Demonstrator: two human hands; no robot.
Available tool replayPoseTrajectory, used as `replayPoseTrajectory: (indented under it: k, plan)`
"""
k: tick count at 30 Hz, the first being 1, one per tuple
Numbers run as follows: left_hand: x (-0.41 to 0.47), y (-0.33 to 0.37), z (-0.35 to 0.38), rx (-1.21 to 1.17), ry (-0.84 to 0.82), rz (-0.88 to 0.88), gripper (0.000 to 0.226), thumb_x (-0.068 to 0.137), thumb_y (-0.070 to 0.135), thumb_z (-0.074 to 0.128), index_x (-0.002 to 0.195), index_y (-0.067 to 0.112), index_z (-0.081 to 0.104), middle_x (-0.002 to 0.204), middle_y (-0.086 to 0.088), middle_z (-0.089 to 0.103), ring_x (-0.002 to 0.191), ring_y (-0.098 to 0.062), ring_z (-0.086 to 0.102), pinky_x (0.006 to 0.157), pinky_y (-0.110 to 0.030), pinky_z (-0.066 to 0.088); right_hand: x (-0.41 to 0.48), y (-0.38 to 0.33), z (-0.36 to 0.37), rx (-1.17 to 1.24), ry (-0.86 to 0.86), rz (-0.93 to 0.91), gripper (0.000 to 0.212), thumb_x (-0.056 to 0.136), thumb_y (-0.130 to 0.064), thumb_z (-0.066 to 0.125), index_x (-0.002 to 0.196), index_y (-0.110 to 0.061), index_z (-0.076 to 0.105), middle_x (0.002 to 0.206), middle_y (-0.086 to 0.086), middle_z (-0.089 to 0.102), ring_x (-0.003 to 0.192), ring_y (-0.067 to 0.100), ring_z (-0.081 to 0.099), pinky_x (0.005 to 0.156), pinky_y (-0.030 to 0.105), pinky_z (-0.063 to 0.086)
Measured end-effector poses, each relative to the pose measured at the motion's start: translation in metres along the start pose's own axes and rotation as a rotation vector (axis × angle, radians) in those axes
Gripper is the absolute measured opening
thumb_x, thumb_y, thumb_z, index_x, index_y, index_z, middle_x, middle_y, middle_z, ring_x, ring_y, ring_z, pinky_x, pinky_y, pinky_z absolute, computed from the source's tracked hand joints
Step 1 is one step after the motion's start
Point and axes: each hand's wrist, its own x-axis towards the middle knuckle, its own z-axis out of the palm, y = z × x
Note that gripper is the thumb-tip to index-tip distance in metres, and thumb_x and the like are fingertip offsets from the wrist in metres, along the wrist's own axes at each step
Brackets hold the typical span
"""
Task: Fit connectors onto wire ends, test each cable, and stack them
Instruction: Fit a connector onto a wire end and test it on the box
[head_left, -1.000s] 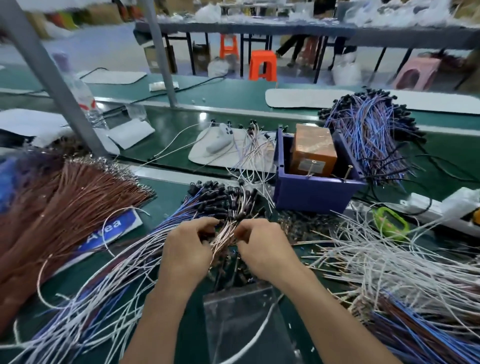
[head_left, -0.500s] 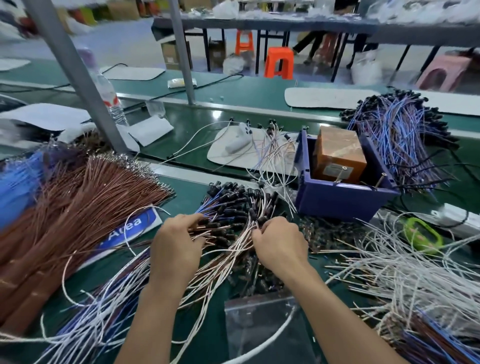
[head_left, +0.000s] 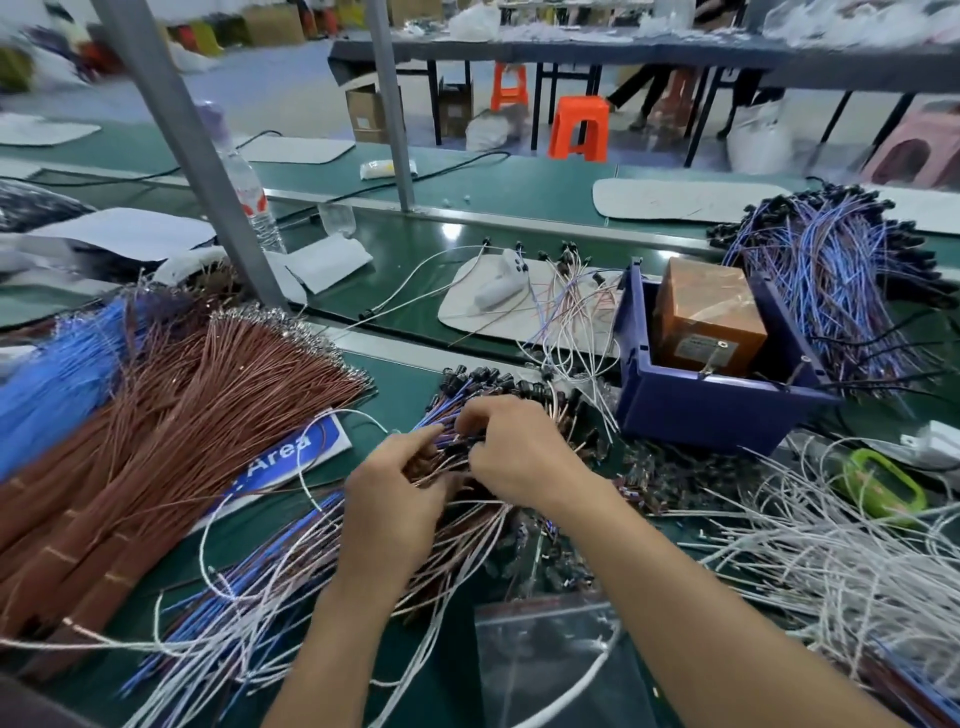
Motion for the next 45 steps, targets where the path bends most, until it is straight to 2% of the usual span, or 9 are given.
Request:
replayPoseTrajectory:
  k: [7, 13, 18, 23, 26, 31, 37, 41, 45]
  plan:
    - [0.017, -0.031, -0.055, 0.082, 0.073, -0.241, 0.031, 0.090, 0.009, 0.071, 0.109, 0.031, 0.079, 0.090, 0.023, 0.070, 0.087, -0.005, 0.068, 0.093, -0.031, 0.055, -0.004, -0.003, 0.023, -0.369, -0.141, -0.258, 0.048, 0.085, -0.008, 0.061, 0.131, -0.022, 0.060, 0.125, 0.008, 0.046, 0.113, 0.031, 0.048, 0.097, 0.045, 0.048]
    - [0.014, -0.029, -0.059, 0.017, 0.047, -0.262, 0.029, 0.093, 0.009, 0.067, 0.101, 0.035, 0.079, 0.078, 0.037, 0.069, 0.075, 0.016, 0.064, 0.074, -0.017, 0.052, -0.007, -0.015, 0.020, -0.472, -0.093, -0.389, 0.020, 0.084, 0.003, 0.056, 0.097, -0.013, 0.058, 0.094, 0.002, 0.043, 0.094, 0.028, 0.052, 0.071, 0.037, 0.037]
    - [0.018, -0.025, -0.082, 0.203, -0.018, -0.223, 0.023, 0.090, 0.024, 0.070, 0.095, 0.044, 0.078, 0.080, 0.024, 0.073, 0.057, 0.002, 0.062, 0.055, -0.017, 0.044, -0.009, -0.001, -0.015, -0.307, 0.093, -0.359, 0.041, 0.073, 0.018, 0.042, 0.066, -0.022, 0.042, 0.076, -0.006, 0.050, 0.070, 0.012, 0.046, 0.061, 0.023, 0.032]
    - [0.021, -0.013, -0.078, 0.205, -0.361, -0.201, 0.019, 0.090, 0.025, 0.073, 0.091, 0.043, 0.078, 0.075, 0.033, 0.070, 0.074, 0.018, 0.062, 0.063, -0.002, 0.040, -0.007, 0.026, -0.032, -0.468, 0.152, -0.361, 0.041, 0.075, 0.013, 0.036, 0.074, -0.026, 0.049, 0.083, -0.008, 0.053, 0.087, 0.018, 0.045, 0.087, 0.034, 0.034]
    - [0.009, -0.010, -0.057, 0.239, -0.530, -0.172, 0.020, 0.091, 0.026, 0.070, 0.099, 0.042, 0.079, 0.092, 0.027, 0.075, 0.084, 0.011, 0.066, 0.084, -0.015, 0.052, -0.008, 0.035, -0.031, -0.497, 0.004, -0.225, 0.037, 0.077, 0.011, 0.050, 0.087, -0.024, 0.057, 0.086, -0.004, 0.058, 0.090, 0.023, 0.050, 0.095, 0.039, 0.036]
    - [0.011, -0.015, -0.053, 0.200, -0.194, -0.151, 0.017, 0.088, 0.025, 0.074, 0.092, 0.041, 0.080, 0.074, 0.035, 0.069, 0.078, 0.015, 0.063, 0.067, -0.004, 0.044, -0.015, 0.021, -0.021, -0.231, -0.093, -0.188, 0.064, 0.074, 0.011, 0.055, 0.118, -0.034, 0.067, 0.116, 0.000, 0.068, 0.078, 0.009, 0.061, 0.070, 0.024, 0.048]
    - [0.015, -0.006, -0.042, 0.449, 0.035, -0.028, 0.014, 0.091, 0.029, 0.069, 0.092, 0.036, 0.081, 0.082, 0.011, 0.078, 0.073, -0.020, 0.068, 0.065, -0.030, 0.047, 0.000, 0.013, -0.005, -0.150, -0.102, -0.128, 0.055, 0.085, 0.007, 0.047, 0.110, -0.032, 0.076, 0.115, 0.000, 0.072, 0.075, 0.009, 0.057, 0.069, 0.018, 0.044]
    - [0.016, -0.006, -0.028, 0.650, -0.069, 0.078, 0.016, 0.092, 0.034, 0.067, 0.097, 0.036, 0.081, 0.089, 0.006, 0.078, 0.083, -0.021, 0.066, 0.088, -0.036, 0.042, 0.018, 0.005, -0.010, -0.234, -0.058, -0.222, 0.062, 0.079, 0.013, 0.041, 0.112, -0.026, 0.076, 0.114, 0.005, 0.071, 0.094, 0.024, 0.062, 0.082, 0.029, 0.049]
    - [0.012, -0.003, -0.016, 0.627, -0.123, 0.054, 0.021, 0.091, 0.033, 0.066, 0.105, 0.037, 0.080, 0.092, 0.000, 0.079, 0.092, -0.025, 0.067, 0.089, -0.038, 0.043, 0.016, 0.000, 0.001, -0.430, -0.087, -0.347, 0.039, 0.086, 0.008, 0.049, 0.107, -0.013, 0.075, 0.105, 0.009, 0.061, 0.100, 0.033, 0.061, 0.088, 0.042, 0.050]
